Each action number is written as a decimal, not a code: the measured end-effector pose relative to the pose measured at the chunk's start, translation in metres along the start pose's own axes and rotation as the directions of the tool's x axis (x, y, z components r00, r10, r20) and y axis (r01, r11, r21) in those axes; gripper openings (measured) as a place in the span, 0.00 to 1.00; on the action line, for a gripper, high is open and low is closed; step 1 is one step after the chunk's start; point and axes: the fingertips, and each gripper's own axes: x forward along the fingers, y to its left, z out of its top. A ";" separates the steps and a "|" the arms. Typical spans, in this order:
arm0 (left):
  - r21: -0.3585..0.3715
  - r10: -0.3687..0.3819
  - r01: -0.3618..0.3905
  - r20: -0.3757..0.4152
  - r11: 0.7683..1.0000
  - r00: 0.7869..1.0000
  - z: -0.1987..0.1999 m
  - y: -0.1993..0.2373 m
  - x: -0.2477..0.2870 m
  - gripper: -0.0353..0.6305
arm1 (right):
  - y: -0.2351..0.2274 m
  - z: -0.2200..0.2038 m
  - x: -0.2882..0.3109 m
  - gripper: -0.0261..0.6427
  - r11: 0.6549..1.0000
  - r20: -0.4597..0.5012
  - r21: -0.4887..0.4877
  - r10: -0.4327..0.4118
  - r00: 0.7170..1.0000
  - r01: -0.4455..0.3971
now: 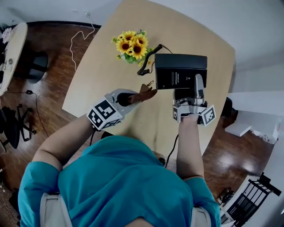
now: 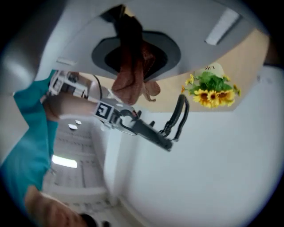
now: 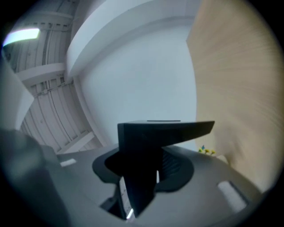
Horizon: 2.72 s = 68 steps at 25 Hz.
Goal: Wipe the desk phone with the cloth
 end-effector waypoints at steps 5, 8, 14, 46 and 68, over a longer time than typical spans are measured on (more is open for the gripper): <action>-0.246 -0.032 0.122 0.342 0.962 0.939 0.074 0.019 -0.009 0.16 | 0.040 -0.035 0.011 0.28 0.991 -0.067 0.018 0.130 0.989 -0.129; -0.330 -0.052 0.218 0.444 0.919 0.894 0.099 0.026 -0.016 0.15 | 0.047 -0.049 0.014 0.28 0.988 -0.117 -0.018 0.148 0.982 -0.151; -0.365 -0.153 0.355 0.479 0.861 0.865 0.086 0.005 -0.031 0.15 | 0.037 -0.036 0.004 0.28 0.991 -0.080 -0.079 0.105 0.991 -0.112; 0.418 -0.304 0.300 -0.059 0.857 0.951 0.130 -0.053 -0.024 0.15 | 0.020 -0.140 -0.062 0.27 0.237 -0.549 -0.833 -0.461 0.697 -0.500; 0.571 -0.308 0.377 -0.217 0.729 0.926 0.124 -0.076 0.016 0.15 | 0.008 -0.154 -0.067 0.28 0.179 -0.549 -0.818 -0.529 0.647 -0.547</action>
